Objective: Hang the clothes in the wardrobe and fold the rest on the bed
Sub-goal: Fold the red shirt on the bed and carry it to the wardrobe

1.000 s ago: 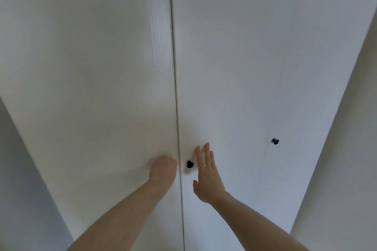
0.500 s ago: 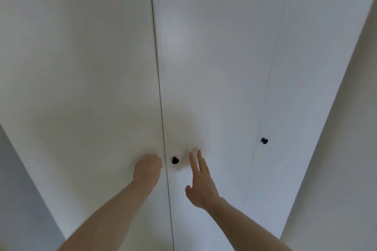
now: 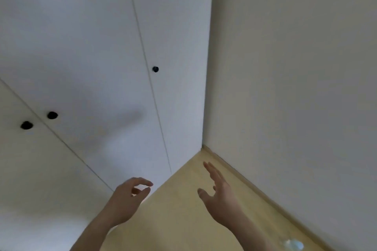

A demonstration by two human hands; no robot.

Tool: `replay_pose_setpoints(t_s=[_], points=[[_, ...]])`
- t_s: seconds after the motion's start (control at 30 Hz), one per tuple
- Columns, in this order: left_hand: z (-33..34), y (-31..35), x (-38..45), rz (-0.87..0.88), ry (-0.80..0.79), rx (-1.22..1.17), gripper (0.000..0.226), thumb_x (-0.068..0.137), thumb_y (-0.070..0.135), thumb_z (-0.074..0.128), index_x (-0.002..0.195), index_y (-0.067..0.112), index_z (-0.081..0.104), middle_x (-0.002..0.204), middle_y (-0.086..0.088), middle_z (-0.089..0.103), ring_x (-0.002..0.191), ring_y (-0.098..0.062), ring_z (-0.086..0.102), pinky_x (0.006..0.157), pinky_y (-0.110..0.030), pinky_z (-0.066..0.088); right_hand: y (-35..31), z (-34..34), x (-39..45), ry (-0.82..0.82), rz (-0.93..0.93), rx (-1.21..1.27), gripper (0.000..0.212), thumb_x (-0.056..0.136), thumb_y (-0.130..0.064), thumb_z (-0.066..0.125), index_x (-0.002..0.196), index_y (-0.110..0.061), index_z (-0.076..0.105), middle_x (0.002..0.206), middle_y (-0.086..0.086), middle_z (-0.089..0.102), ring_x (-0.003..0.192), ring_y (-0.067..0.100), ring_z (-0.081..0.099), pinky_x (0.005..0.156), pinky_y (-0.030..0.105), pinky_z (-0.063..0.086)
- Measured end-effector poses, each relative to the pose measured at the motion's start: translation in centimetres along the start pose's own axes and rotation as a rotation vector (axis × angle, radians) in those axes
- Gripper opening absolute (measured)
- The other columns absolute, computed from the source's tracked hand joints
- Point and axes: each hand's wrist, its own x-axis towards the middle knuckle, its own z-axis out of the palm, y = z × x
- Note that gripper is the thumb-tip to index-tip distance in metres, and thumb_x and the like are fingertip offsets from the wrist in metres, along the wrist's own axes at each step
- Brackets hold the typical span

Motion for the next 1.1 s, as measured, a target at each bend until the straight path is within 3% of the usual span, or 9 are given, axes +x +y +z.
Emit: replay_pose_setpoints(t_s=[0.1,0.2,0.33,0.43,0.57,0.67,0.83,0.97,1.1], points=[[6.3,4.6,-0.5,0.124,-0.183,0.023,0.014,0.097,0.034,0.068,0.101,0.047,0.073,0.115,0.023,0.067,0.099,0.012,0.062,0.075,-0.014,0.048,3.0,-4.1,-5.0,0.129,0.100,0.031,0.072,0.095,-0.029,0.068,0.154,-0.051,0.033,0.161,-0.032,0.025,0.146,0.001,0.036,0.120,0.033,0.038],[11.0,10.5,-0.6,0.397,-0.352,0.163,0.014,0.097,0.041,0.065,0.110,0.047,0.066,0.121,0.031,0.060,0.110,0.012,0.056,0.086,-0.016,0.048,4.9,-7.7,-10.8,0.308,0.216,0.073,0.069,0.096,-0.032,0.068,0.152,-0.055,0.035,0.157,-0.038,0.027,0.142,-0.002,0.039,0.118,0.027,0.037],[15.5,16.6,-2.2,0.757,-0.528,0.301,0.022,0.096,0.048,0.064,0.118,0.047,0.061,0.125,0.038,0.052,0.115,0.012,0.052,0.094,-0.017,0.043,6.2,-9.8,-19.4,0.571,0.344,0.108,0.066,0.096,-0.030,0.068,0.152,-0.048,0.040,0.156,-0.038,0.029,0.145,-0.007,0.033,0.122,0.033,0.035],[18.8,19.0,-5.3,0.913,-0.604,0.272,0.024,0.093,0.044,0.069,0.116,0.043,0.064,0.125,0.036,0.053,0.117,0.010,0.052,0.097,-0.016,0.041,6.9,-10.0,-26.1,0.729,0.418,0.138,0.065,0.094,-0.030,0.070,0.150,-0.049,0.042,0.156,-0.036,0.032,0.145,-0.007,0.033,0.121,0.034,0.036],[23.4,20.5,-12.4,1.048,-0.747,0.245,0.023,0.092,0.035,0.074,0.114,0.037,0.067,0.128,0.031,0.054,0.118,0.012,0.053,0.104,-0.015,0.038,7.7,-9.5,-35.5,0.917,0.498,0.183,0.063,0.092,-0.027,0.071,0.145,-0.052,0.047,0.153,-0.039,0.036,0.140,-0.010,0.038,0.109,0.024,0.043],[26.8,21.4,-18.2,1.153,-0.880,0.280,0.023,0.092,0.040,0.073,0.114,0.041,0.066,0.130,0.034,0.049,0.105,0.023,0.050,0.095,0.001,0.030,8.4,-9.0,-42.1,1.054,0.538,0.212,0.060,0.092,-0.024,0.071,0.139,-0.056,0.051,0.146,-0.045,0.037,0.134,-0.014,0.043,0.102,0.016,0.042],[32.4,23.4,-27.1,1.255,-0.952,0.275,0.023,0.092,0.050,0.067,0.114,0.049,0.062,0.133,0.038,0.044,0.121,0.012,0.050,0.099,-0.013,0.039,10.4,-9.4,-52.1,1.191,0.572,0.198,0.062,0.091,-0.023,0.072,0.129,-0.066,0.049,0.145,-0.046,0.036,0.129,-0.025,0.038,0.103,0.019,0.043],[37.6,24.8,-35.6,1.279,-0.988,0.239,0.019,0.092,0.041,0.071,0.109,0.046,0.065,0.129,0.037,0.047,0.120,0.013,0.050,0.089,0.000,0.036,13.1,-10.7,-61.9,1.237,0.603,0.192,0.058,0.093,-0.026,0.073,0.135,-0.059,0.050,0.147,-0.042,0.037,0.131,-0.020,0.040,0.105,0.020,0.043],[41.5,25.8,-44.0,1.264,-1.024,0.183,0.019,0.094,0.039,0.071,0.111,0.045,0.066,0.130,0.035,0.049,0.121,0.012,0.050,0.078,-0.005,0.041,15.4,-12.1,-71.3,1.252,0.667,0.168,0.051,0.096,-0.031,0.069,0.137,-0.053,0.050,0.147,-0.039,0.039,0.134,-0.008,0.043,0.111,0.029,0.044]])
